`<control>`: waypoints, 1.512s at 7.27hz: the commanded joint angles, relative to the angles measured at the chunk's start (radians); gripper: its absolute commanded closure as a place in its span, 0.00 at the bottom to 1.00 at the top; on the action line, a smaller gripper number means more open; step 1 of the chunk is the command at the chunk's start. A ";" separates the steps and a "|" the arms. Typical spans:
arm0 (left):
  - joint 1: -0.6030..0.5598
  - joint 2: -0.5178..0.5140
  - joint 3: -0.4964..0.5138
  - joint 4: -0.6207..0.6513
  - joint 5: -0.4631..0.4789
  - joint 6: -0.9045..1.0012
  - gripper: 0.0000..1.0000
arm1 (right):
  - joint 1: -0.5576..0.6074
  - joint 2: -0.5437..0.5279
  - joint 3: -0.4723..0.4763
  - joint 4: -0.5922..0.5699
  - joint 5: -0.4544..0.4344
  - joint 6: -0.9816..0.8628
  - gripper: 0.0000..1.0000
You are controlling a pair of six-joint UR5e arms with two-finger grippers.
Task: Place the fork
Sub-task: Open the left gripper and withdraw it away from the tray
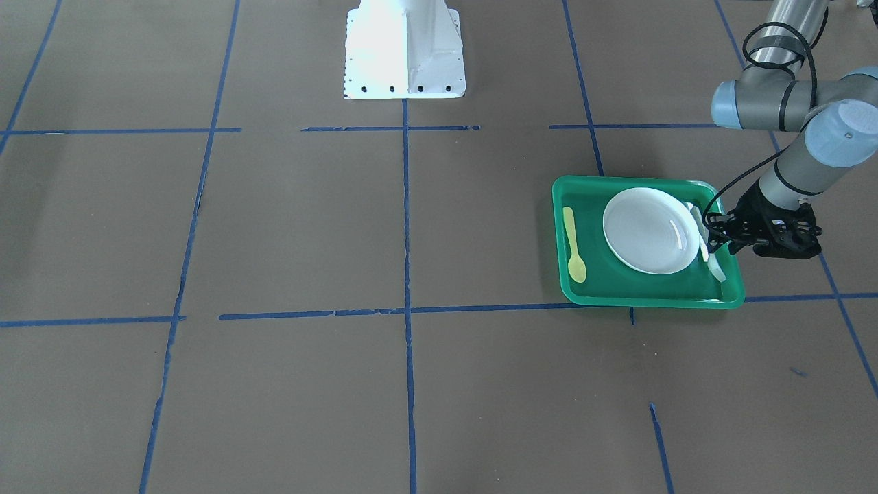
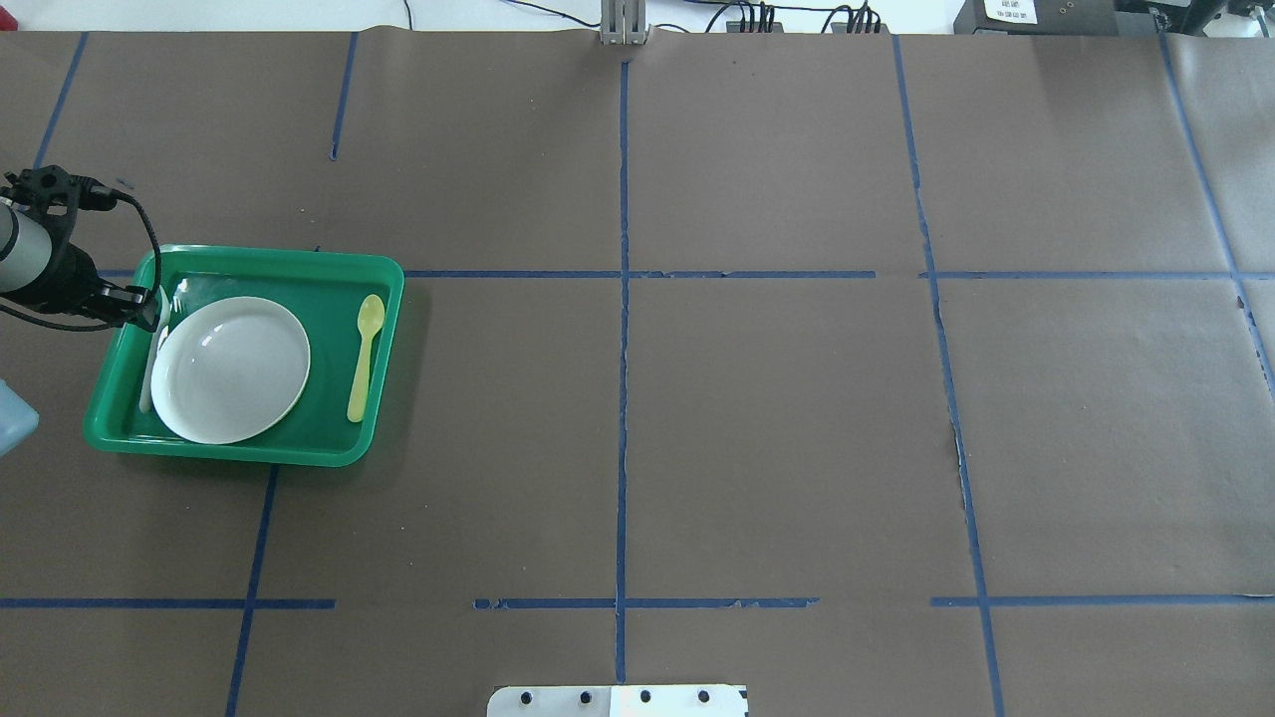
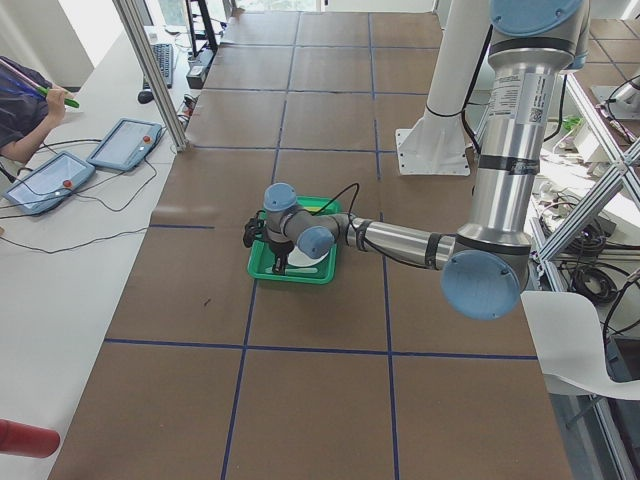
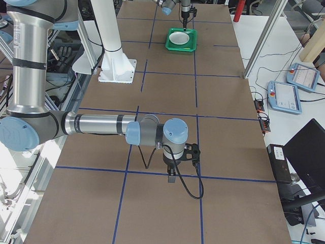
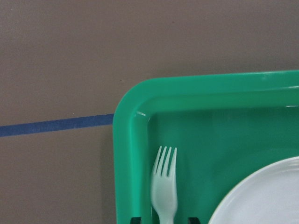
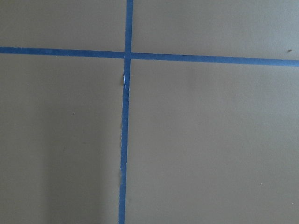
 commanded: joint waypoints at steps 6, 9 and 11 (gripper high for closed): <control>-0.308 0.001 -0.073 0.098 -0.131 0.403 0.00 | 0.000 0.000 0.000 0.000 0.000 0.000 0.00; -0.532 0.002 -0.059 0.399 -0.128 0.775 0.00 | 0.000 0.000 0.000 0.000 0.000 0.000 0.00; -0.621 0.092 -0.059 0.446 -0.143 0.792 0.00 | 0.000 0.000 0.000 0.000 0.000 0.000 0.00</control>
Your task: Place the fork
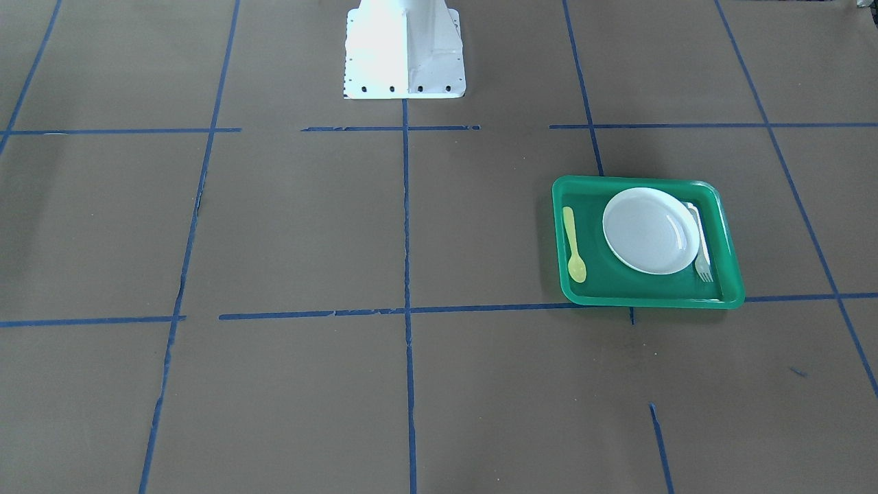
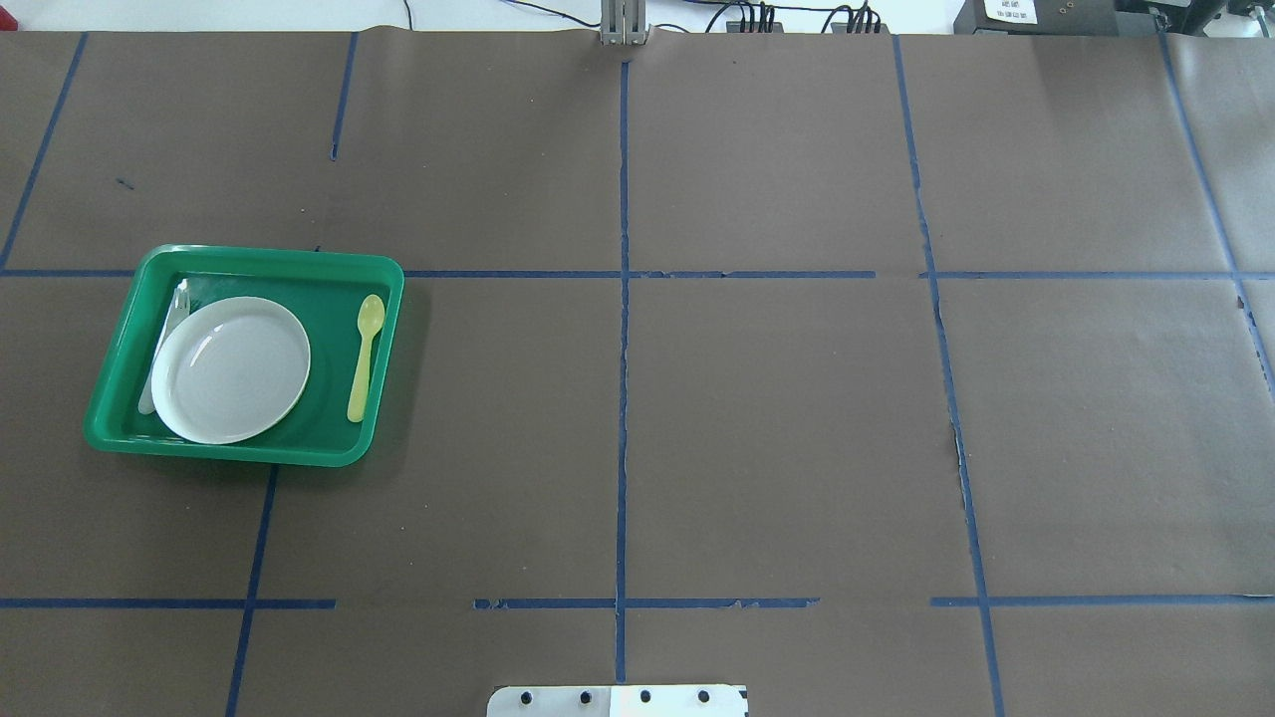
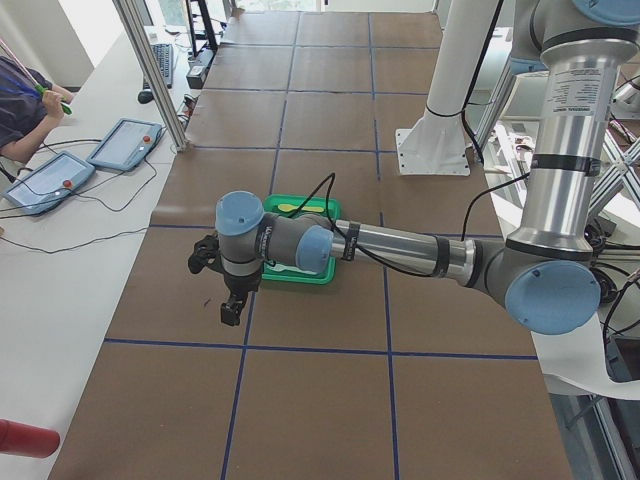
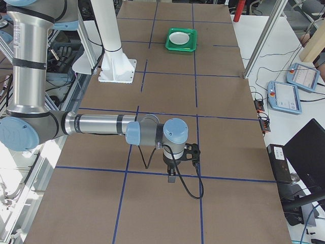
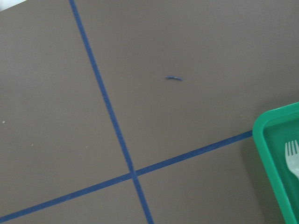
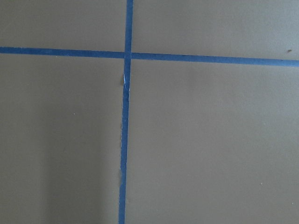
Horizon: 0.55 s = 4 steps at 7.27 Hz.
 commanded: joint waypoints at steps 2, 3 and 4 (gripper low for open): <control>-0.100 0.112 -0.007 0.042 -0.078 0.029 0.00 | 0.000 0.000 0.000 0.000 0.000 -0.001 0.00; -0.101 0.124 -0.016 0.042 -0.080 0.029 0.00 | 0.000 0.000 0.000 0.000 0.000 -0.001 0.00; -0.101 0.126 -0.016 0.043 -0.080 0.029 0.00 | 0.000 0.000 0.000 0.000 0.000 -0.001 0.00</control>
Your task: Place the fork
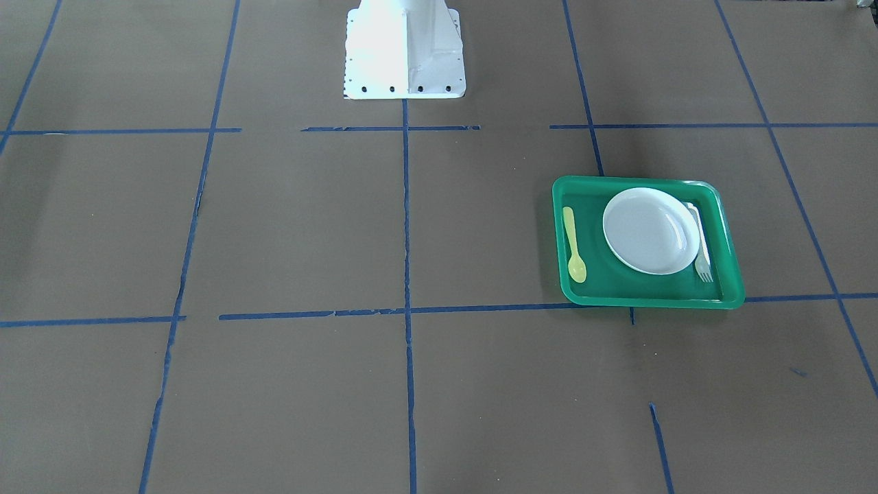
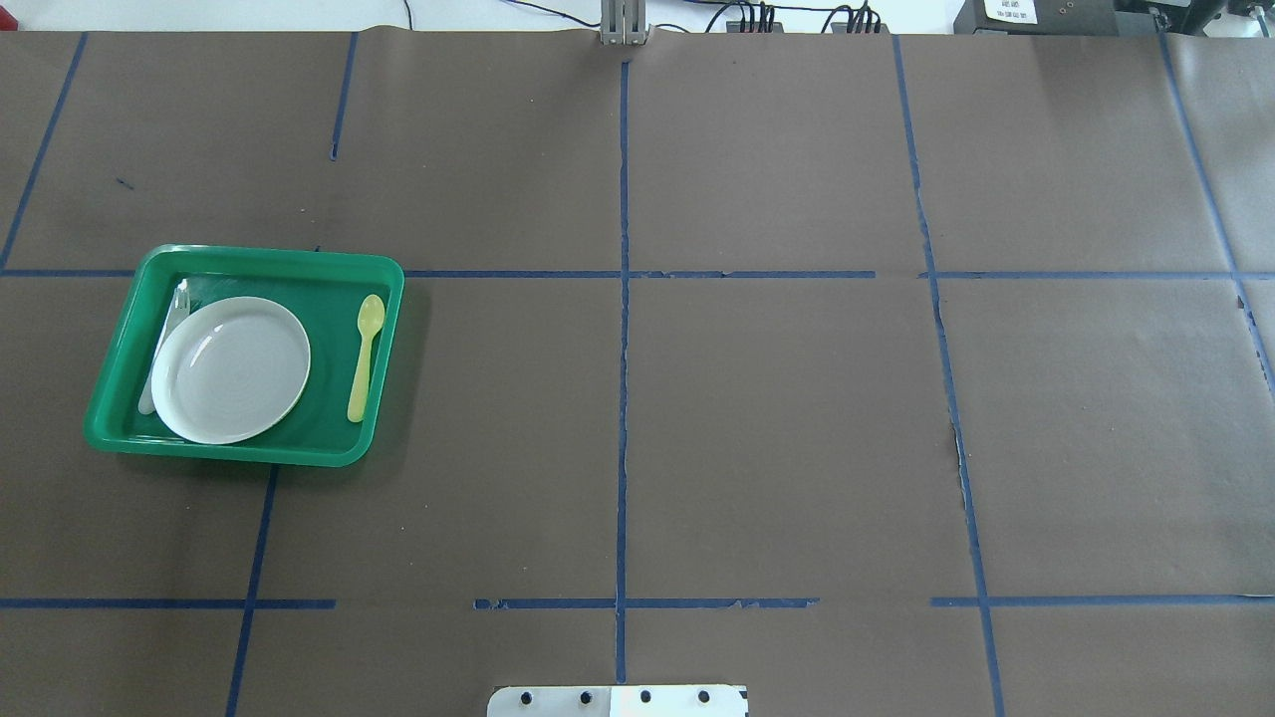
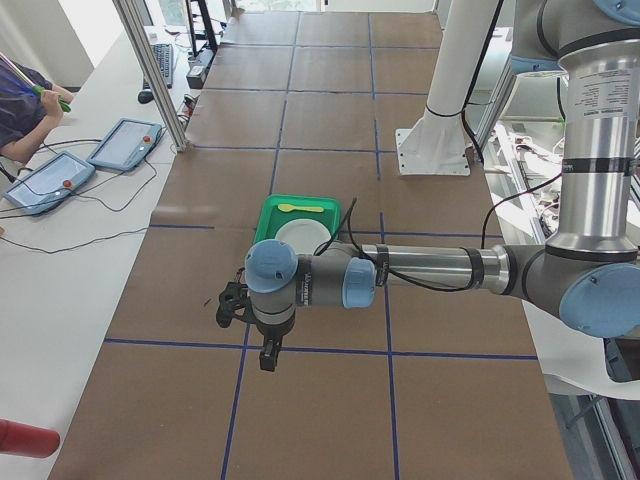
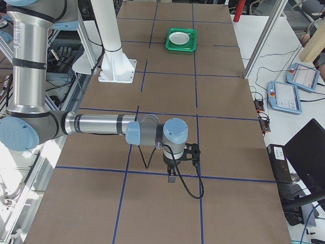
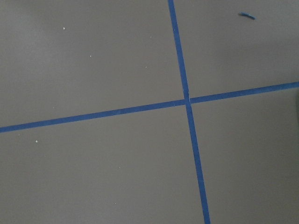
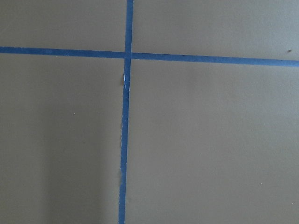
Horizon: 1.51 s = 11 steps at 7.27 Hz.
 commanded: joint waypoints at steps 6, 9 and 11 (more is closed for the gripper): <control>0.000 0.007 0.010 0.022 -0.004 -0.012 0.00 | 0.000 0.000 0.000 0.000 0.000 0.000 0.00; 0.000 0.007 0.009 0.022 -0.004 -0.012 0.00 | 0.000 0.000 0.000 0.000 0.000 0.000 0.00; 0.000 0.007 0.005 0.020 -0.004 -0.012 0.00 | 0.000 0.000 0.000 0.000 0.000 0.000 0.00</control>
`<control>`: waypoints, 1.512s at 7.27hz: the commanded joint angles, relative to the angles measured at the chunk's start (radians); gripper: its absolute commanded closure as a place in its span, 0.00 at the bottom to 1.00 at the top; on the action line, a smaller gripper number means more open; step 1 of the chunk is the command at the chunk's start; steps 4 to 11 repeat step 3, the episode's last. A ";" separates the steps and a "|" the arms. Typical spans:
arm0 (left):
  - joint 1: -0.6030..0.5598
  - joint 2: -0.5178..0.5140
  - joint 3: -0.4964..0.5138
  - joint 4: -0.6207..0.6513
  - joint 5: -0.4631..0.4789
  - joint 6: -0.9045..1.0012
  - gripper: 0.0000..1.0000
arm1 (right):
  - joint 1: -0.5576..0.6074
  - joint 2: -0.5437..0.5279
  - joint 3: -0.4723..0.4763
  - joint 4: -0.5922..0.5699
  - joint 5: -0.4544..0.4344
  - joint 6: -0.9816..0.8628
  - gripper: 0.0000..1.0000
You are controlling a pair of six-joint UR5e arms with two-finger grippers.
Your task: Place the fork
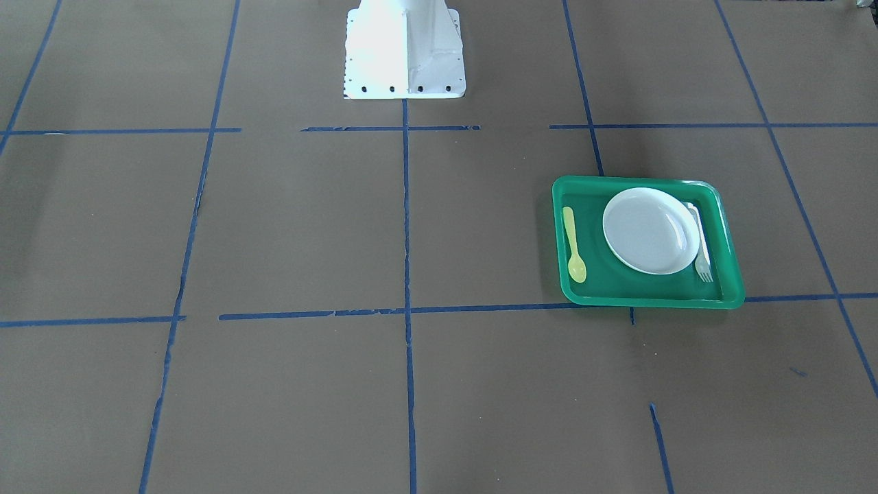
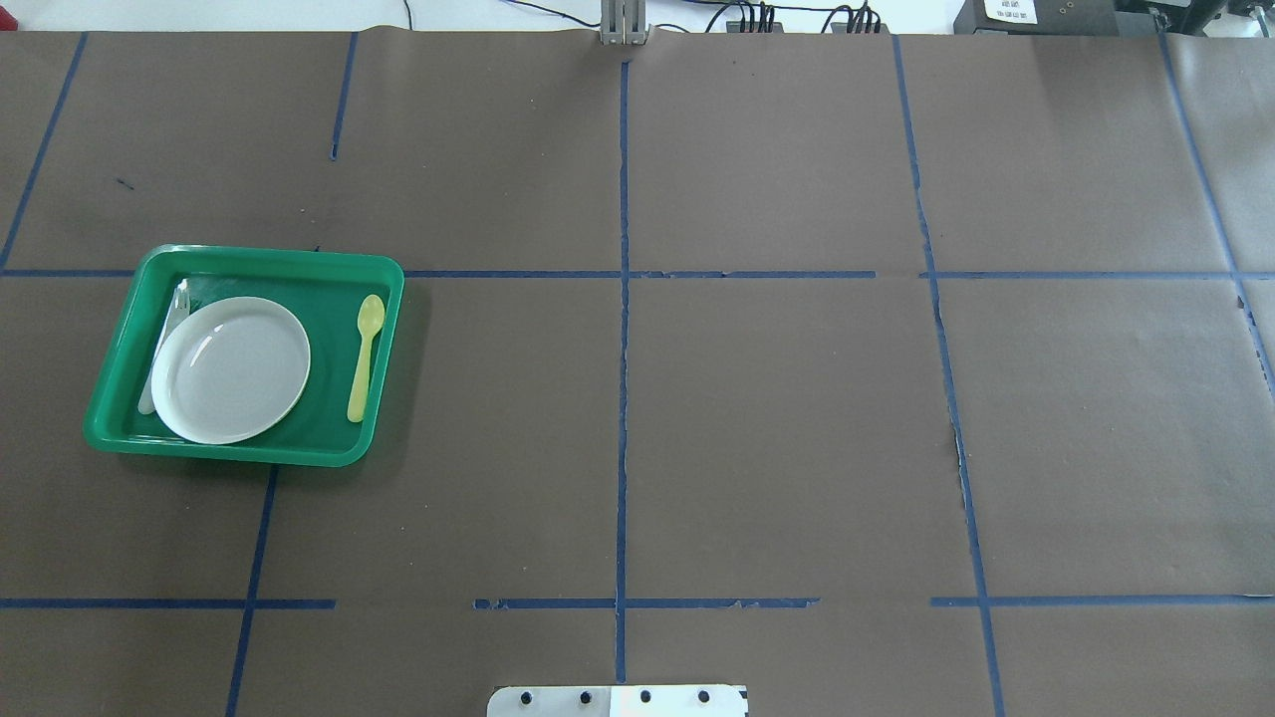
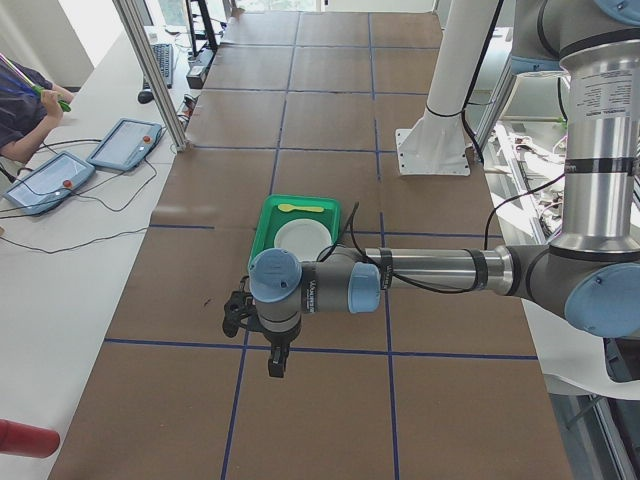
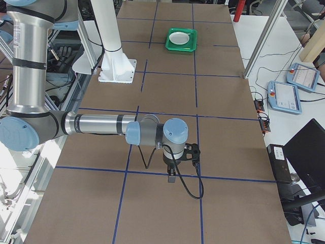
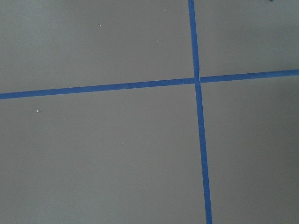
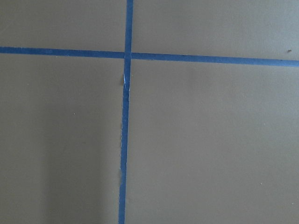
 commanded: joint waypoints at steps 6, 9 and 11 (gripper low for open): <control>-0.002 0.002 -0.005 0.000 0.000 0.000 0.00 | 0.000 0.000 0.000 0.000 0.000 -0.001 0.00; -0.002 0.002 -0.005 0.000 0.000 0.000 0.00 | 0.000 0.000 0.000 0.000 0.000 -0.001 0.00; -0.002 0.002 -0.005 0.000 0.000 0.000 0.00 | 0.000 0.000 0.000 0.000 0.000 -0.001 0.00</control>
